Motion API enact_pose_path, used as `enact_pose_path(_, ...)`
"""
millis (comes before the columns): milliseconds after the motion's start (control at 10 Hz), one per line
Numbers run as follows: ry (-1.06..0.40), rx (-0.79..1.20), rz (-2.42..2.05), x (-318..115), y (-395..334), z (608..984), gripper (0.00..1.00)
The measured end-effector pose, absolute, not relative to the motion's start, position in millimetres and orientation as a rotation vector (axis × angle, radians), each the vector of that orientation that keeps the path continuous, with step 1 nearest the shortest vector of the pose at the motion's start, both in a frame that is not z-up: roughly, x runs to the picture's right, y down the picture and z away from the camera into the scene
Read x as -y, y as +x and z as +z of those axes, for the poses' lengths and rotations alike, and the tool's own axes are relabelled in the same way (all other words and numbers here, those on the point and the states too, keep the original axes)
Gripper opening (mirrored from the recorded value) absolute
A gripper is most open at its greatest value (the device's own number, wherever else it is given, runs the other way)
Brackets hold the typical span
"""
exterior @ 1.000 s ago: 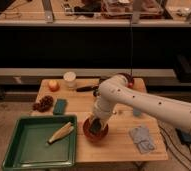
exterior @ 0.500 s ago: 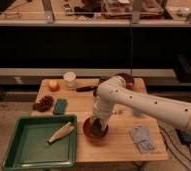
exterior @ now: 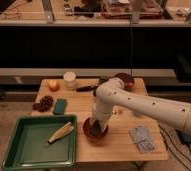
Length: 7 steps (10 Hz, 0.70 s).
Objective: Wipe red bowl with eraser
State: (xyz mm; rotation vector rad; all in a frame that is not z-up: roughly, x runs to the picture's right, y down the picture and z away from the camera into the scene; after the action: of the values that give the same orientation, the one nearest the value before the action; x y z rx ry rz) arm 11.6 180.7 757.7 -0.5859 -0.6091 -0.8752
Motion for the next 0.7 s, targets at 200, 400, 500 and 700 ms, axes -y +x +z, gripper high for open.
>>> enact_pose_path(200, -0.586, 0.609, -0.876, -180.8, 11.3, 757.7, 0.00)
enact_pose_path(400, -0.587, 0.608, -0.876, -181.1, 11.4, 757.8, 0.00)
enact_pose_path(500, -0.592, 0.591, -0.875, -181.0, 13.3, 758.0, 0.00)
enact_pose_path(700, -0.637, 0.493, -0.909, -180.1, 17.6, 759.5, 0.00)
